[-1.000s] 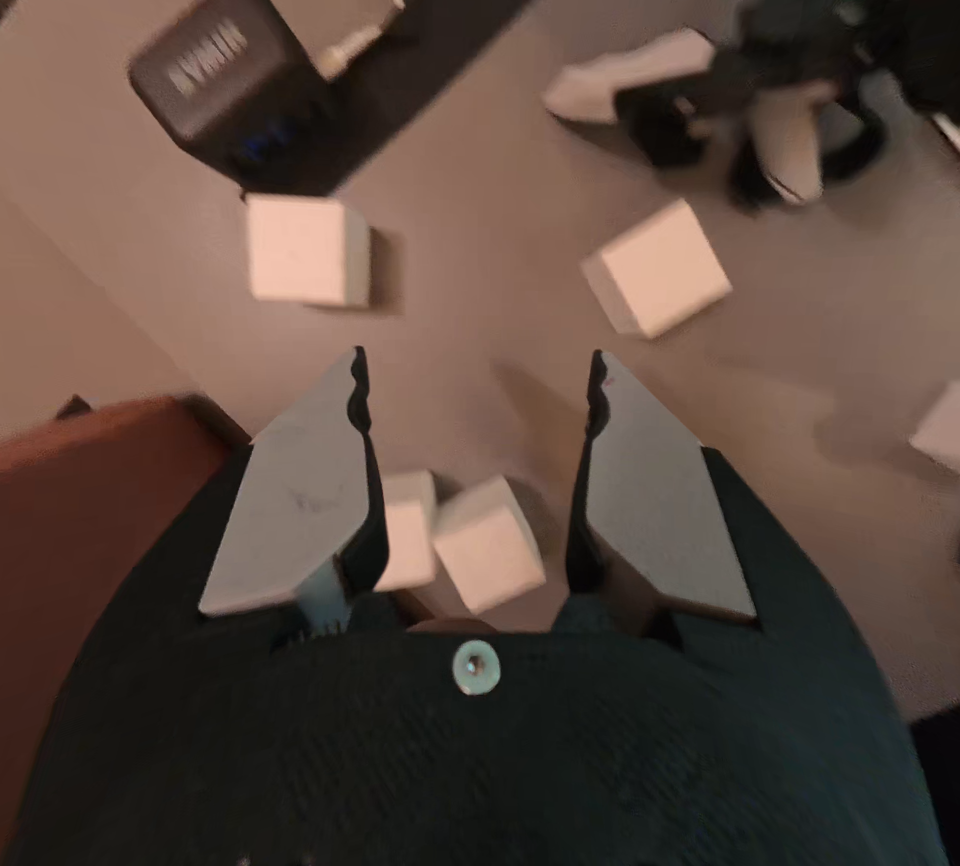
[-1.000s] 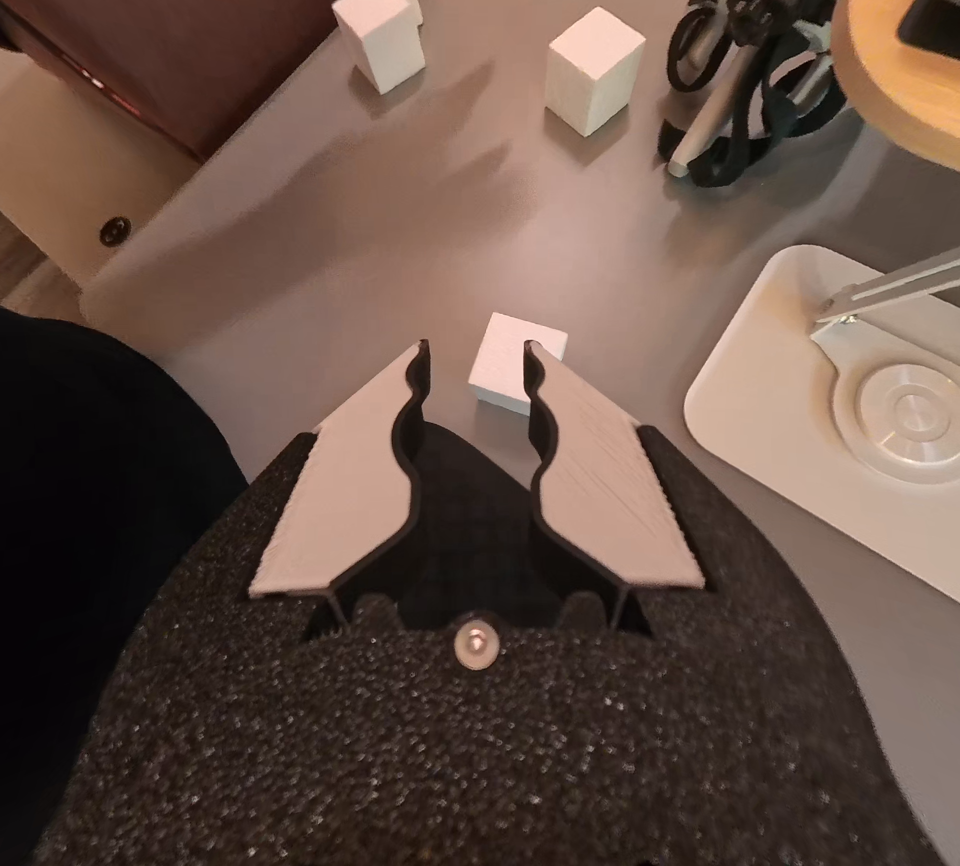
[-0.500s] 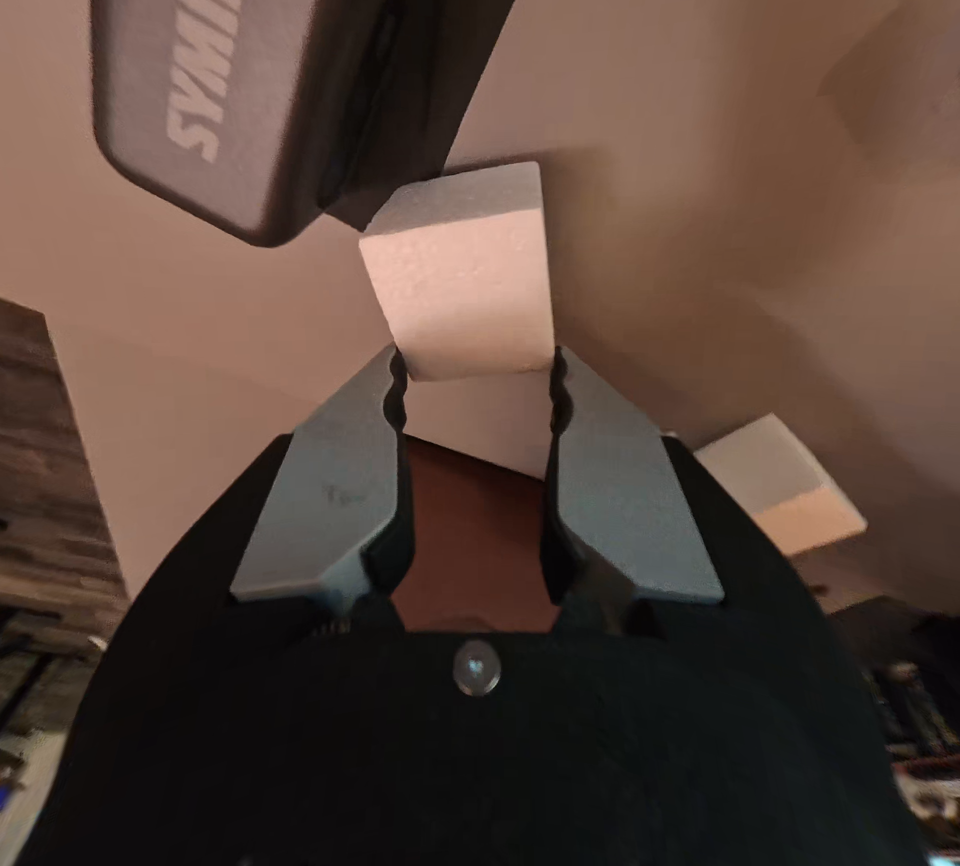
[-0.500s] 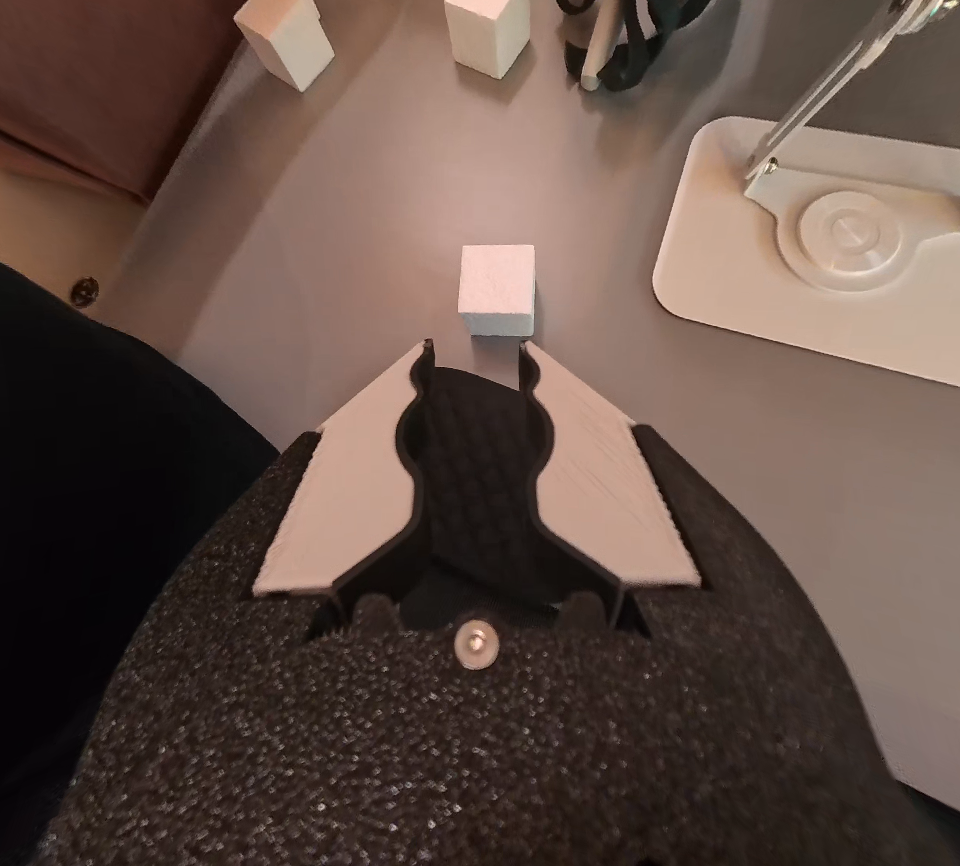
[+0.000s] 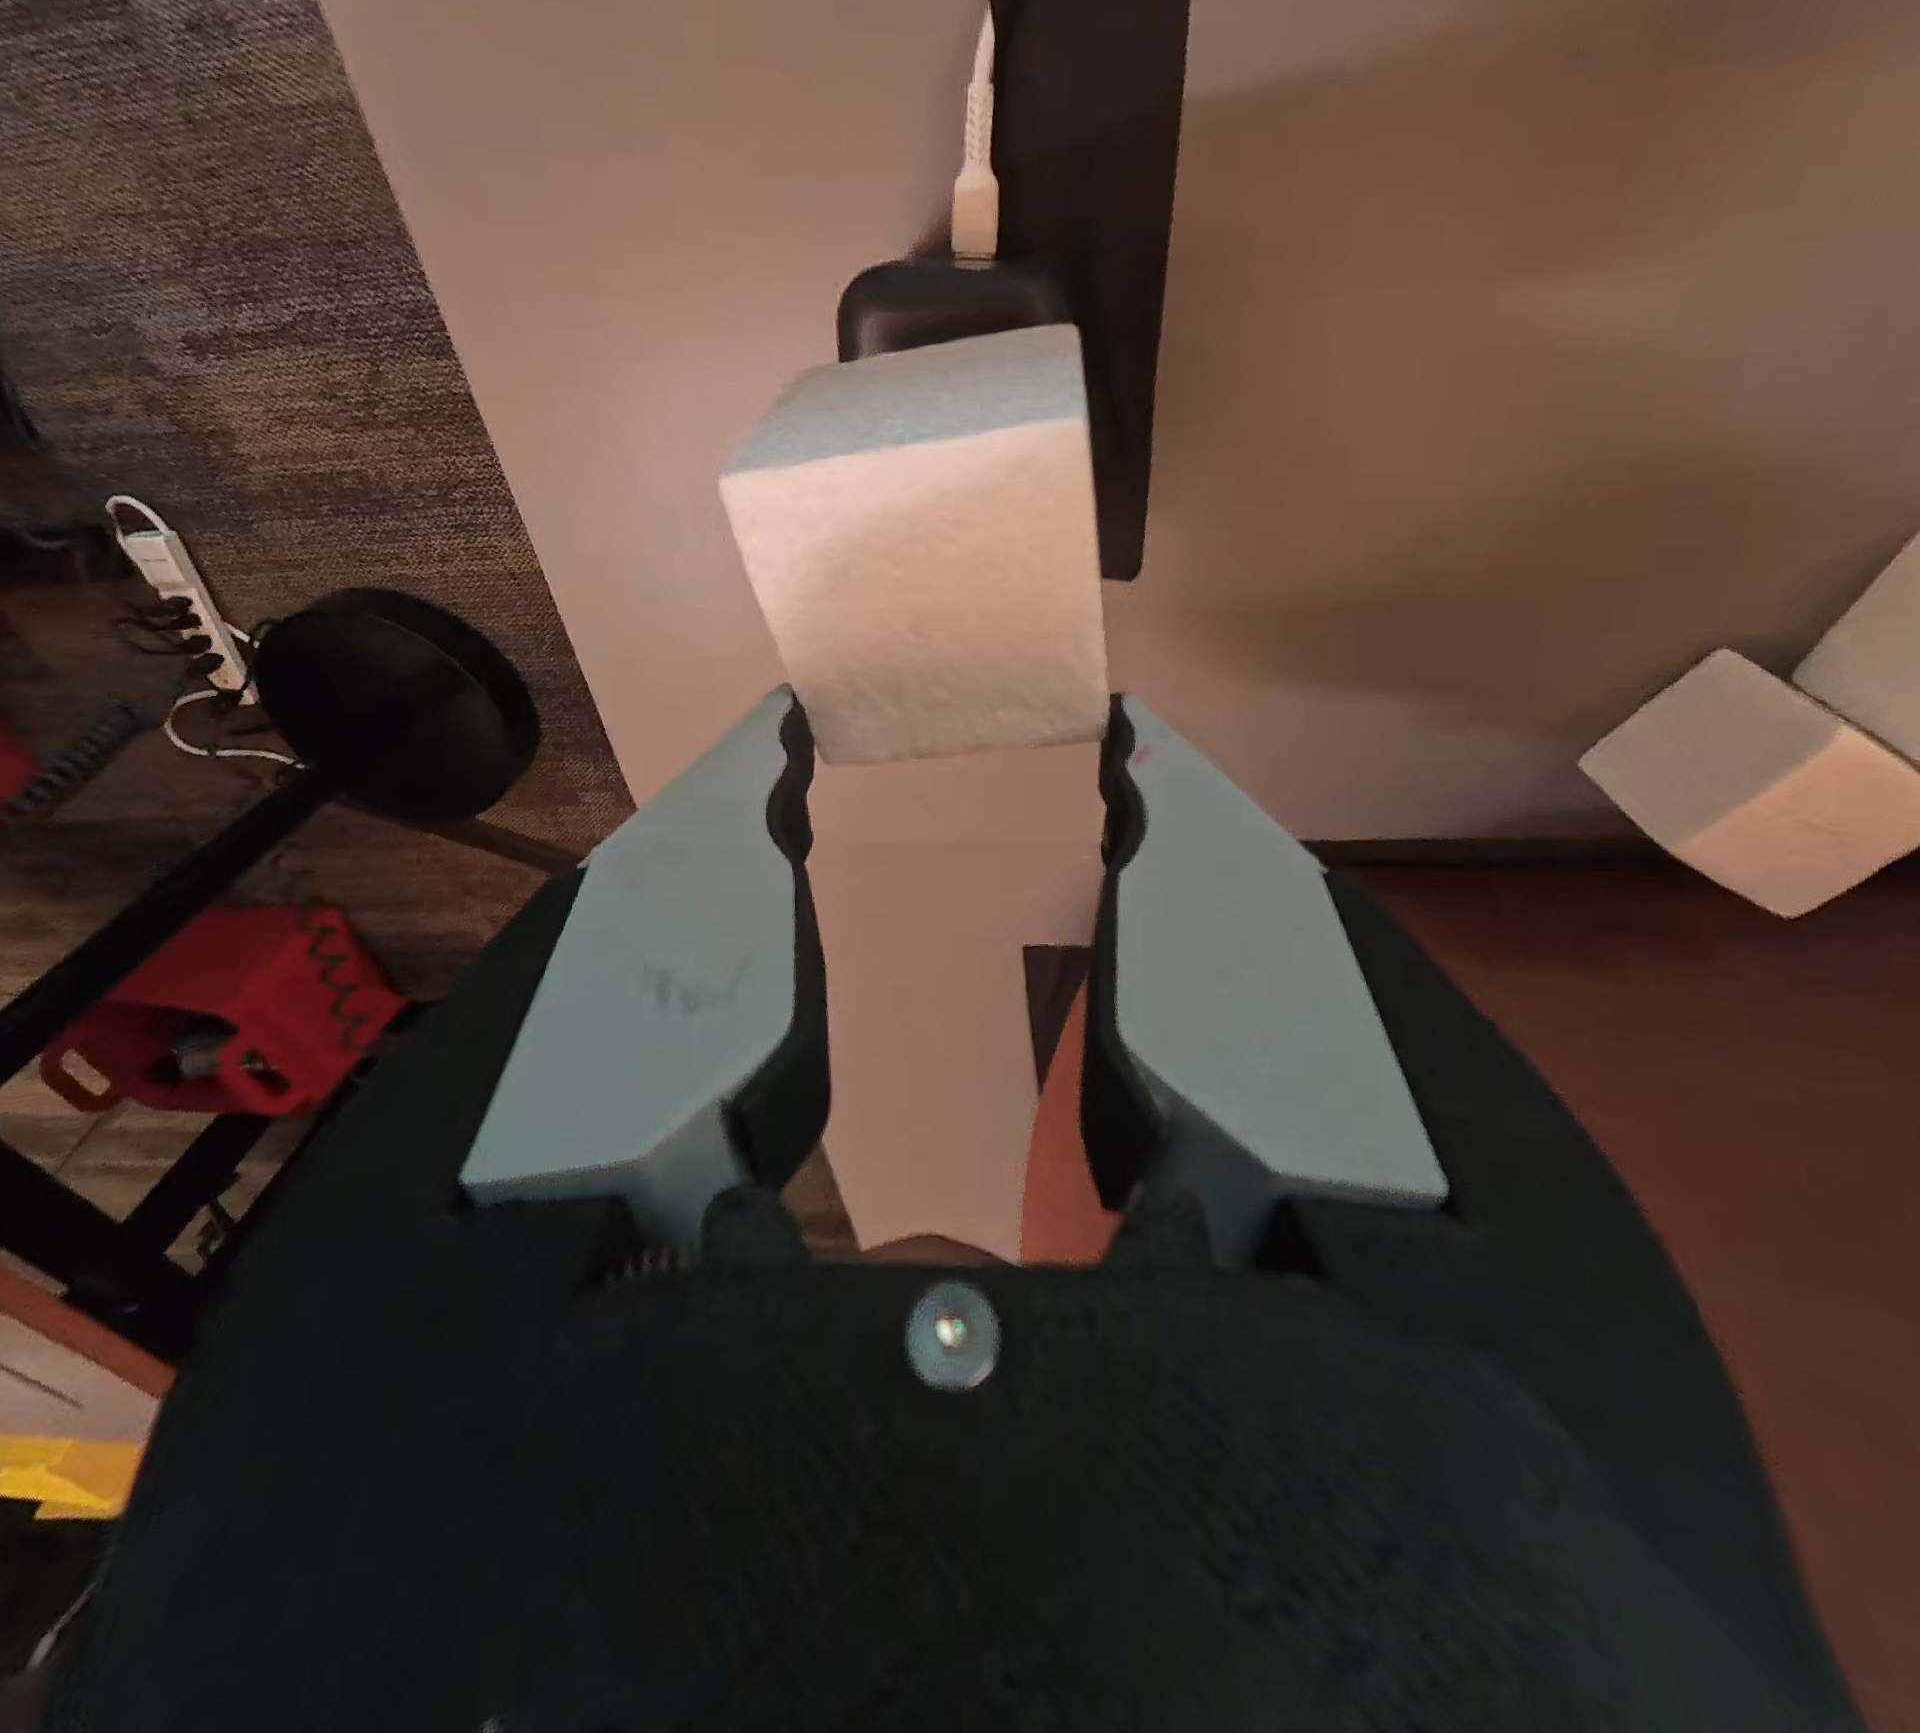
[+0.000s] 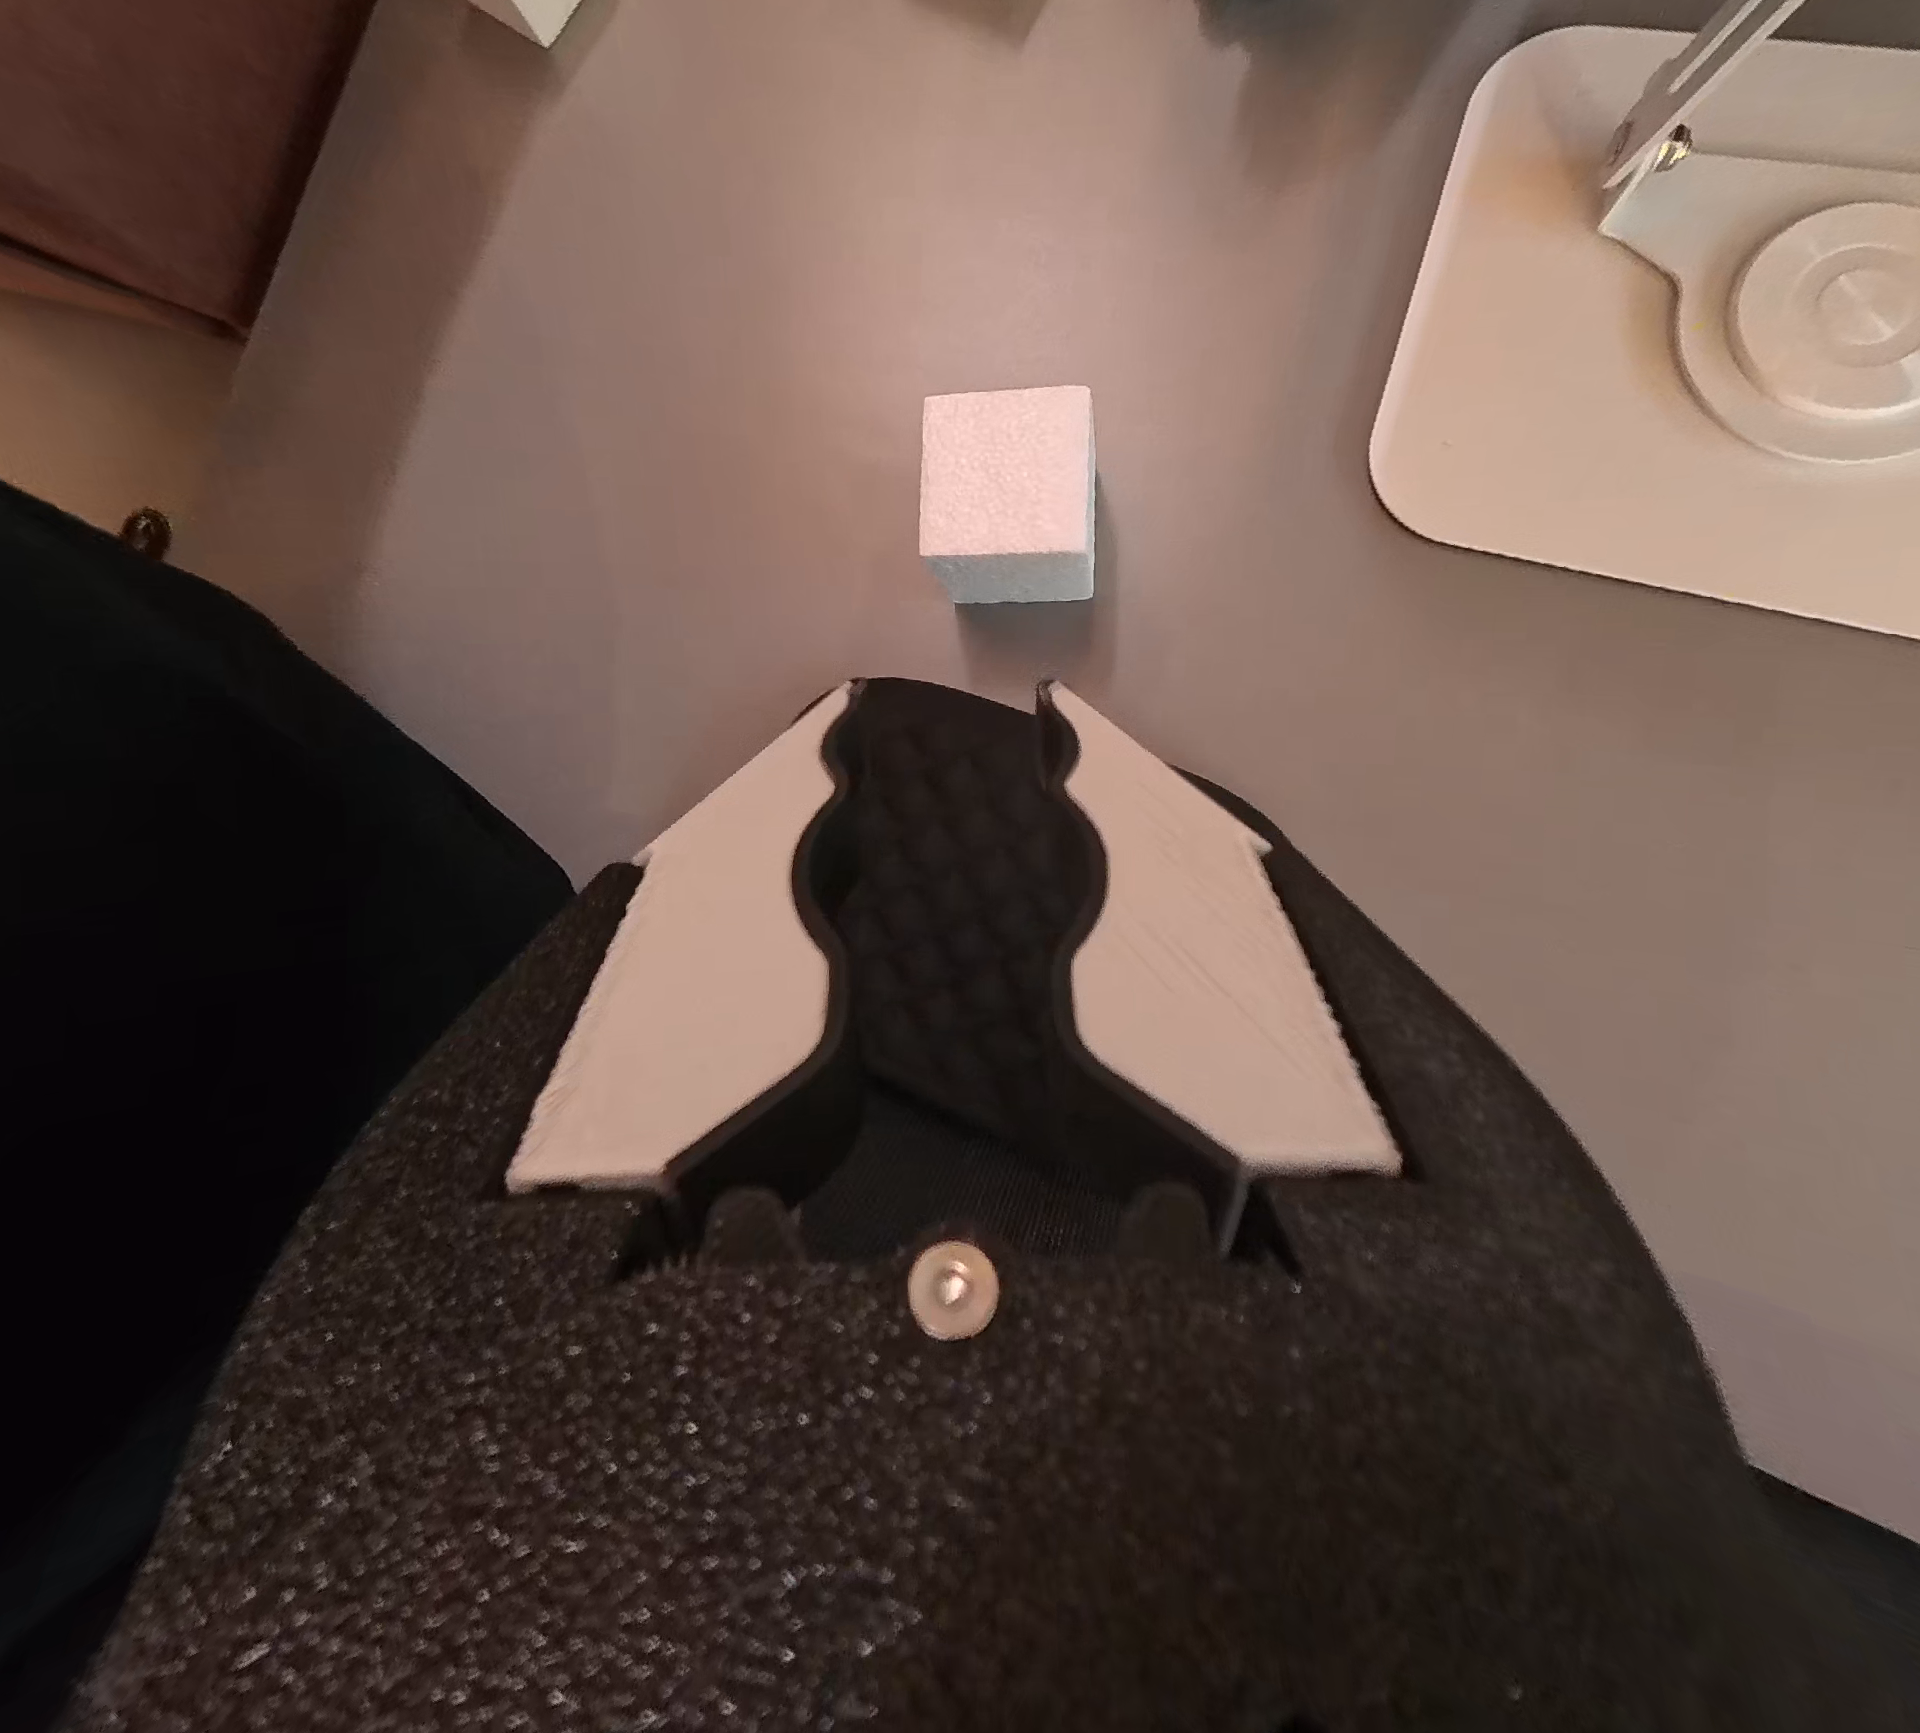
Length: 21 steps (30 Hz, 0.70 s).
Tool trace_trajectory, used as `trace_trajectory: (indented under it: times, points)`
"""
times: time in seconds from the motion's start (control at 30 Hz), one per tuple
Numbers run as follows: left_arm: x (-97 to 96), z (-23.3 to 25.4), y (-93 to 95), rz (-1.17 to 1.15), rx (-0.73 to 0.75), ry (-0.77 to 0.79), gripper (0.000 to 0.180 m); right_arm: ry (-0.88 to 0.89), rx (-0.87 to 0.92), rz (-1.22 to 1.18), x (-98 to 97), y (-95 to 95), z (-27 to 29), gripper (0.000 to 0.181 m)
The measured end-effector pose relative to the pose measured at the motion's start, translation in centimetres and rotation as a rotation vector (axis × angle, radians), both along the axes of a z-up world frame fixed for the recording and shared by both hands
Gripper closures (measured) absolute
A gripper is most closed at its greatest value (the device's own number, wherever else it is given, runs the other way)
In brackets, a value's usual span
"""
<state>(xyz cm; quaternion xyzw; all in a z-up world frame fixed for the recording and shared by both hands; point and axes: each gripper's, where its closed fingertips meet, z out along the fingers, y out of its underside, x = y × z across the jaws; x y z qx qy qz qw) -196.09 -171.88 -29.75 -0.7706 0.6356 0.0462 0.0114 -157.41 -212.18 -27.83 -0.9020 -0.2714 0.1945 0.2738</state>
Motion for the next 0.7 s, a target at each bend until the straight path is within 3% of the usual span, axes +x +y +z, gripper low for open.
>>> trace_trajectory:
  times: [0.33,0.57,0.7]
  points:
    - [-0.4,-1.9,0.6,-0.096,-0.007,0.092,0.125,-0.013,-0.022,-0.013,-0.3,0.0,-0.2,0.149]
    - [-1.0,-1.6,1.5,-0.087,0.062,0.122,0.089,-0.018,-0.018,-0.015,-0.3,-0.1,0.0,0.150]
    - [-1.0,-0.8,0.9,-0.071,0.061,0.113,0.095,-0.017,-0.011,-0.015,-0.3,-0.4,0.2,0.150]
